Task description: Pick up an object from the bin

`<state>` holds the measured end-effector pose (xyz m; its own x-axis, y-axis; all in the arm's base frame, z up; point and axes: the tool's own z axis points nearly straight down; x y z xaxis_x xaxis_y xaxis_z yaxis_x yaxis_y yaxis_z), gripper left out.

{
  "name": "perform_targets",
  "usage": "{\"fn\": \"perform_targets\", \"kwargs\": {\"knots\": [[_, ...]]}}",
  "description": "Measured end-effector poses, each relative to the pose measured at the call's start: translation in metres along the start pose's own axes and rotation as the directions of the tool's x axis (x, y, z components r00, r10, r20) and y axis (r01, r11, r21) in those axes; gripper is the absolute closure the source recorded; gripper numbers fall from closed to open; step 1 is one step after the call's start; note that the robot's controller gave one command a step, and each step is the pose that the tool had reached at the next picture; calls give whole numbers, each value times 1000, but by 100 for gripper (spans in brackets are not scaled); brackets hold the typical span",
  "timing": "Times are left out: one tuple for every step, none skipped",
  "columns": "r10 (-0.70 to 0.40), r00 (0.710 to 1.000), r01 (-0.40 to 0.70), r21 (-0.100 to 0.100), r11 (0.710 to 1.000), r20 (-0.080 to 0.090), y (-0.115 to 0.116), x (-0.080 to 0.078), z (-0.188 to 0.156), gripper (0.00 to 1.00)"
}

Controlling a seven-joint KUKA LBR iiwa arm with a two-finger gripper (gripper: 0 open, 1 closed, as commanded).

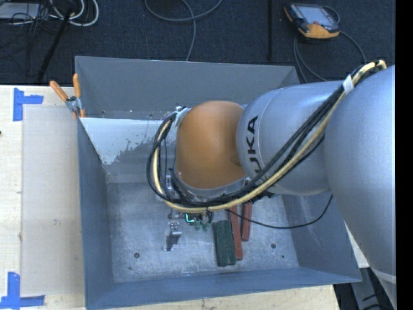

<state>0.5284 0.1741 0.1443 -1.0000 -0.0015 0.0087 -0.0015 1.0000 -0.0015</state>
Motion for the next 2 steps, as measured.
{"fn": "perform_targets", "kwargs": {"knots": [[3, 1000, -3, -1, 1000, 7, -1, -2, -4, 0], [-107, 994, 107, -4, 994, 17, -10, -31, 19, 0]]}}
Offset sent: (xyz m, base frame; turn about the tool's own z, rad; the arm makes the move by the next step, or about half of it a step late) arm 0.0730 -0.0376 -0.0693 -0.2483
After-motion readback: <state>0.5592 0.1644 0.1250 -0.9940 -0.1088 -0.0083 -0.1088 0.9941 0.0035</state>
